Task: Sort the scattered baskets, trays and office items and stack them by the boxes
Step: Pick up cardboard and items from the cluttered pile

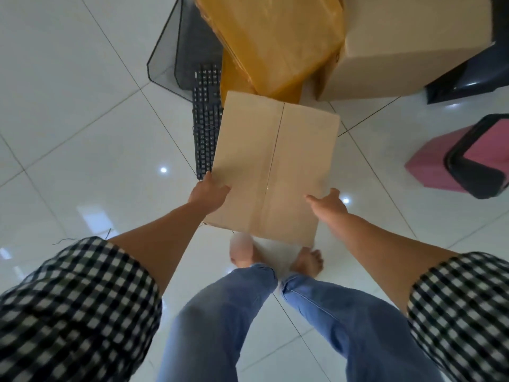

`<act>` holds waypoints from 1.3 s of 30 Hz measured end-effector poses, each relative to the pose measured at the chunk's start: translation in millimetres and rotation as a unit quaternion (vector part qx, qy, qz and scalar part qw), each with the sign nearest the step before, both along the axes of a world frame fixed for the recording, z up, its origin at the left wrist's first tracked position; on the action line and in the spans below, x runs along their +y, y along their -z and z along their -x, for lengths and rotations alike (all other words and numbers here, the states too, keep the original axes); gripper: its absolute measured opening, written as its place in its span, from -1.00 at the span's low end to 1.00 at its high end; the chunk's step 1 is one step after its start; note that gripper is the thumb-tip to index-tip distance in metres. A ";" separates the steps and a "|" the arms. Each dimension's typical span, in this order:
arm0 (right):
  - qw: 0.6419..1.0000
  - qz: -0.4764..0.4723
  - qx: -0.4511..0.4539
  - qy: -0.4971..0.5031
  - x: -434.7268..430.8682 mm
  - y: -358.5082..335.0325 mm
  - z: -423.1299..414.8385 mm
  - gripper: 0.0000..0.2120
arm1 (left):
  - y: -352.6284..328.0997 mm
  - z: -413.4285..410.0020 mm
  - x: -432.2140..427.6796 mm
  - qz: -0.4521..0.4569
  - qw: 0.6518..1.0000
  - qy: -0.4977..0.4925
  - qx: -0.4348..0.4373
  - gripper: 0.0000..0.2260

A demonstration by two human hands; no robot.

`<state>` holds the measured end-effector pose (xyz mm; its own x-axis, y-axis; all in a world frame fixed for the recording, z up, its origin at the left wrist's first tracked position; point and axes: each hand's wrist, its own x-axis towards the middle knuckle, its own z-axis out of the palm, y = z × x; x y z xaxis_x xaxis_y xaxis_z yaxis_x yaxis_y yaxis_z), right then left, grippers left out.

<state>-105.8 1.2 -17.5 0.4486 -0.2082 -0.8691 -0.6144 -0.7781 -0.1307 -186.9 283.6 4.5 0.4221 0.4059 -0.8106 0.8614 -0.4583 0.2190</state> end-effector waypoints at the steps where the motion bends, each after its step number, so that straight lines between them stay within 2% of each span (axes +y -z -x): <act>1: 1.000 -0.014 0.005 0.016 -0.5 12.9 0.5 -0.13 | 12.5 0.3 0.8 0.005 1.000 -0.021 0.002 -0.39; 5: 0.989 -0.087 0.024 0.121 -1.5 41.4 12.0 -0.16 | 39.2 3.8 -5.4 0.044 0.986 -0.157 -0.016 -0.37; 8: 0.978 -0.110 0.021 0.179 -8.0 34.6 19.2 -0.13 | 31.7 7.7 -11.9 0.075 0.978 -0.190 -0.040 -0.35; 12: 0.972 -0.111 0.020 0.206 -31.8 -9.1 26.3 -0.06 | -14.2 6.8 -22.2 0.120 0.977 -0.165 -0.060 -0.37; 16: 0.971 -0.109 -0.010 0.211 -57.9 -86.5 29.5 -0.06 | -88.4 -1.4 -40.6 0.153 0.974 -0.144 -0.079 -0.34; 24: 0.959 -0.129 -0.132 0.213 -120.9 -252.3 48.9 -0.32 | -247.9 -2.4 -82.8 0.204 0.969 -0.037 -0.134 -0.29; 27: 0.944 -0.137 -0.183 0.239 -142.7 -309.7 58.7 -0.32 | -296.4 -5.5 -98.6 0.227 0.960 0.027 -0.163 -0.27; 31: 0.919 -0.128 -0.246 0.280 -163.3 -370.9 73.9 -0.37 | -348.4 -24.4 -122.8 0.248 0.946 0.064 -0.200 -0.27; 39: 0.864 -0.089 -0.329 0.370 -209.5 -440.7 131.9 -0.40 | -425.6 -34.0 -192.5 0.238 0.912 0.178 -0.282 -0.30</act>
